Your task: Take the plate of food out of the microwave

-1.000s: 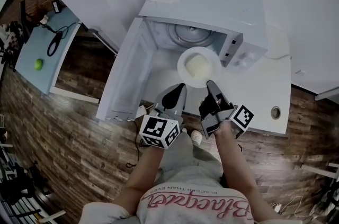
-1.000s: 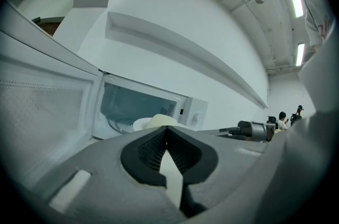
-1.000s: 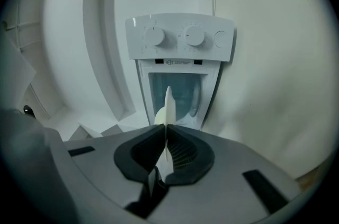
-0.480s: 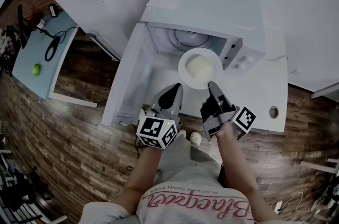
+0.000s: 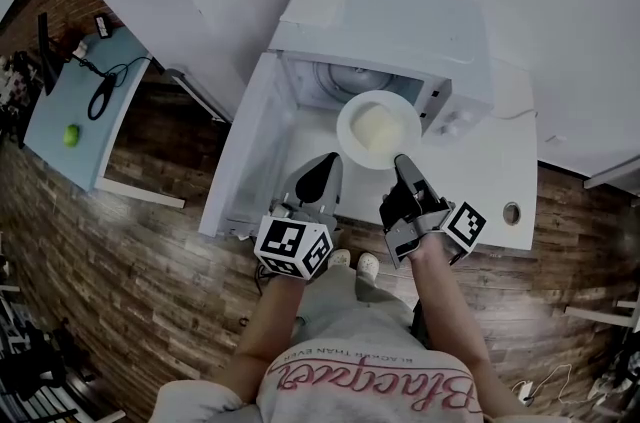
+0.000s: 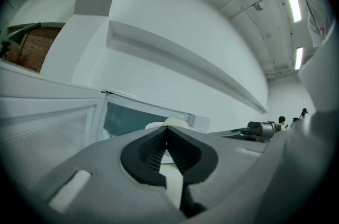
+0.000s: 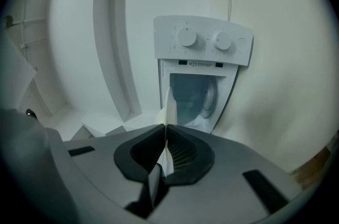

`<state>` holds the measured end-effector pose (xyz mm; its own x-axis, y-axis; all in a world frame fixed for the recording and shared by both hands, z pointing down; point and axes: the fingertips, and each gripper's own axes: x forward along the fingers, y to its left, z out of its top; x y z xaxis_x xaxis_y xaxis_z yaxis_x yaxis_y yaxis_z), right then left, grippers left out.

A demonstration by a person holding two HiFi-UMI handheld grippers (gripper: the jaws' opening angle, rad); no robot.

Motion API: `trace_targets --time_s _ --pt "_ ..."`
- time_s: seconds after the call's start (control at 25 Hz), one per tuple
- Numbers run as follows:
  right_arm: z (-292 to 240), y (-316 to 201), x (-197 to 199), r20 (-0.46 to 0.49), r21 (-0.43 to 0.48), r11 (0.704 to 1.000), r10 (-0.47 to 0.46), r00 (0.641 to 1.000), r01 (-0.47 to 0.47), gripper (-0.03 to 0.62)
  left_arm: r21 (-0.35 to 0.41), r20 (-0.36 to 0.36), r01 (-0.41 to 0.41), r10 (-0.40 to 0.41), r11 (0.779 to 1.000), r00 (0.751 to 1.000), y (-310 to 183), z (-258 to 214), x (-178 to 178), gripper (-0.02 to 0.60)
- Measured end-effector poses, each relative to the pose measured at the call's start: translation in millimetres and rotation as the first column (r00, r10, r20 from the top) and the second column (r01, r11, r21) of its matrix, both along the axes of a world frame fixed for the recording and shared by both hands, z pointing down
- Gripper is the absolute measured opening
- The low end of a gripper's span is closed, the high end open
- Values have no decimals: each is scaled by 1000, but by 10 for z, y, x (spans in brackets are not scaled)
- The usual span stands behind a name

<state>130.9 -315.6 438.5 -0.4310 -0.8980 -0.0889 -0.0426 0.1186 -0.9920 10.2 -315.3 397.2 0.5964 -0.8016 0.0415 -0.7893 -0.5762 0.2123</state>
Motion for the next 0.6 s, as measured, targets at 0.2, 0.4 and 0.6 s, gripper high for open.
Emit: trace_targets --time_s 0.2,0.4,0.6 --pt "-133 26 46 -2 6 1000 9 1000 -9 18 18 -13 7 -7 1000 1000 24 -129 4 2" --pt "-317 71 57 -5 26 1000 3 1000 -3 20 46 -22 12 -11 999 1000 38 -273 1 2" --pt "-505 116 94 -10 49 999 3 1000 -3 20 78 -20 14 -13 997 1000 43 -389 35 2"
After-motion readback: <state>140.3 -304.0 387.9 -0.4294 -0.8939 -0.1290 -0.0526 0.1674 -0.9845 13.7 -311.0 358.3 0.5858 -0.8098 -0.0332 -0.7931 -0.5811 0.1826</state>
